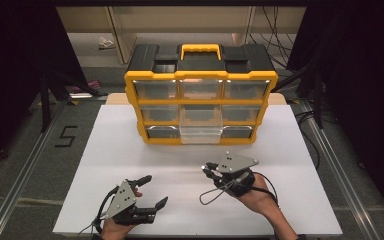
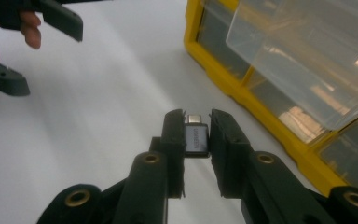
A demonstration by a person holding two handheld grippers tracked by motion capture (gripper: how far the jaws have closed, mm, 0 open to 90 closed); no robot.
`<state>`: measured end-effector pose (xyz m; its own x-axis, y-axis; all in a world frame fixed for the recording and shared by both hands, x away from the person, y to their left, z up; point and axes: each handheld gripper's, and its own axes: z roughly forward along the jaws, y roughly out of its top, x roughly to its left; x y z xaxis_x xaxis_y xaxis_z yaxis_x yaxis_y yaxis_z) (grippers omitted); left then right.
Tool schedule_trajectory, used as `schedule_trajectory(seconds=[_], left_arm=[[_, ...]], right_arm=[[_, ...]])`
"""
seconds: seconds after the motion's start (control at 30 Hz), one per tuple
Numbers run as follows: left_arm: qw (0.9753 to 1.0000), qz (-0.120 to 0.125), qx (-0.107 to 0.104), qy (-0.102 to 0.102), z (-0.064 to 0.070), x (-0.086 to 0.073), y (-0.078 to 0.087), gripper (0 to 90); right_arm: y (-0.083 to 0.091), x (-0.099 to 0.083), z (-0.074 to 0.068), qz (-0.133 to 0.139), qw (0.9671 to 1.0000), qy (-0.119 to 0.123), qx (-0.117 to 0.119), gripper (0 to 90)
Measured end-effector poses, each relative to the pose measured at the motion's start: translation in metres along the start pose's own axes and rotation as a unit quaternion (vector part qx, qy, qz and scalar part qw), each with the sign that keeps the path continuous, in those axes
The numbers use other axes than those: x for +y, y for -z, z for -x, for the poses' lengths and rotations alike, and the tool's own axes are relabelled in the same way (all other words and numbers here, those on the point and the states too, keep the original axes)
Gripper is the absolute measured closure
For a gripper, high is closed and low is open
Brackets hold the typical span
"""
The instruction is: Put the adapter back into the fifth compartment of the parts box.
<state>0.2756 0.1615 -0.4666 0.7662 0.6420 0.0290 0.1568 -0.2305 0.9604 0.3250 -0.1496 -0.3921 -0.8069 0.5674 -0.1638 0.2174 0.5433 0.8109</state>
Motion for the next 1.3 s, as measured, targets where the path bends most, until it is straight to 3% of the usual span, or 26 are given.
schedule_trajectory(seconds=[0.37,1.3], left_arm=[[1.0,0.001,0.0,0.001,0.0,0.0,0.0,19.0],[1.0,0.003,0.001,0.0,0.0,0.0,0.0,19.1]], right_arm=[[0.008,0.02,0.007,0.036,0.9992,-0.007,-0.014,76.5],[0.015,0.042,0.016,0.065,0.9973,-0.004,-0.034,76.4]])
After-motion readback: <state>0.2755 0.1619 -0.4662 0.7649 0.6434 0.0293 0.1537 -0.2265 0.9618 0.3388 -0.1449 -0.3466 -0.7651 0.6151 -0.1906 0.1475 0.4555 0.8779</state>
